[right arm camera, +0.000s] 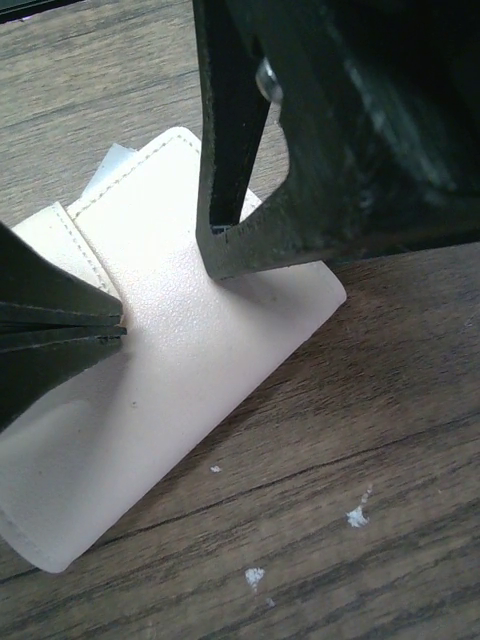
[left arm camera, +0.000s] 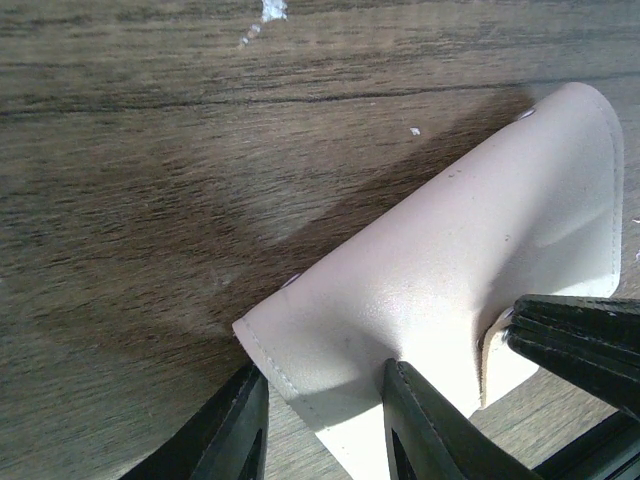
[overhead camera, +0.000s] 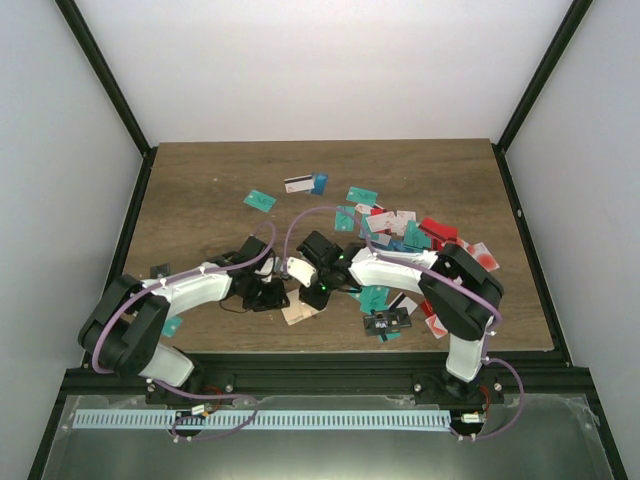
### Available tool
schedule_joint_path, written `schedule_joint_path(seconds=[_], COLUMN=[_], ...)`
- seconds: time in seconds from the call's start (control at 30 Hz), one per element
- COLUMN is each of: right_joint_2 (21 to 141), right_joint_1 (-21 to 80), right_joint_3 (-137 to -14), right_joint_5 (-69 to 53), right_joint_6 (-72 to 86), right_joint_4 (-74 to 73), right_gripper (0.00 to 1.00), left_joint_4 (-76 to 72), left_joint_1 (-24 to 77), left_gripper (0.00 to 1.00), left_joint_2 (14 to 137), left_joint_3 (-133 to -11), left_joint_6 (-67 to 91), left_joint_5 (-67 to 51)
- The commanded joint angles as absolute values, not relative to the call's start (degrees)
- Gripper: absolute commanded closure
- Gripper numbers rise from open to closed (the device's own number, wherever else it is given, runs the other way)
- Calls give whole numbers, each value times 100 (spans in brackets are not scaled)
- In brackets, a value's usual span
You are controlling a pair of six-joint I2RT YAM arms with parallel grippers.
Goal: Put the credit cards into the card holder
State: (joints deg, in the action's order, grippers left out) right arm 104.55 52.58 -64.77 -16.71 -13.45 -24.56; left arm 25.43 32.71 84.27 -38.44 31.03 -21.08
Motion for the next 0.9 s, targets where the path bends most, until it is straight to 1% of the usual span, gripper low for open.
schedule_joint_path(seconds=[0.0,0.43,0.67,0.87], right_joint_2=[10588,10527,10673,10568], right_joint_1=[5229,5238,5236,5238], right_joint_3=[-6592,-6268,-6425,-6521], right_joint_5=[-1814,-2110,-2028,-1948], right_joint_6=[-1368,-1129,-1022,-1050], right_joint_4=[-2515,-2652,-2513,-2413], right_gripper=[99,99,99,99], left_joint_4=[2558,2543,2465,2409], left_joint_1=[3256,3261,3269,3269], left_gripper=[66,66,67,67], left_joint_2=[8446,8466,8447,8463], left_joint_3=[-3725,-3713,-3664,-3613], left_joint_6=[3005,3043,3080,3102], left_joint_5=[-2061,-2008,-2070,-2092])
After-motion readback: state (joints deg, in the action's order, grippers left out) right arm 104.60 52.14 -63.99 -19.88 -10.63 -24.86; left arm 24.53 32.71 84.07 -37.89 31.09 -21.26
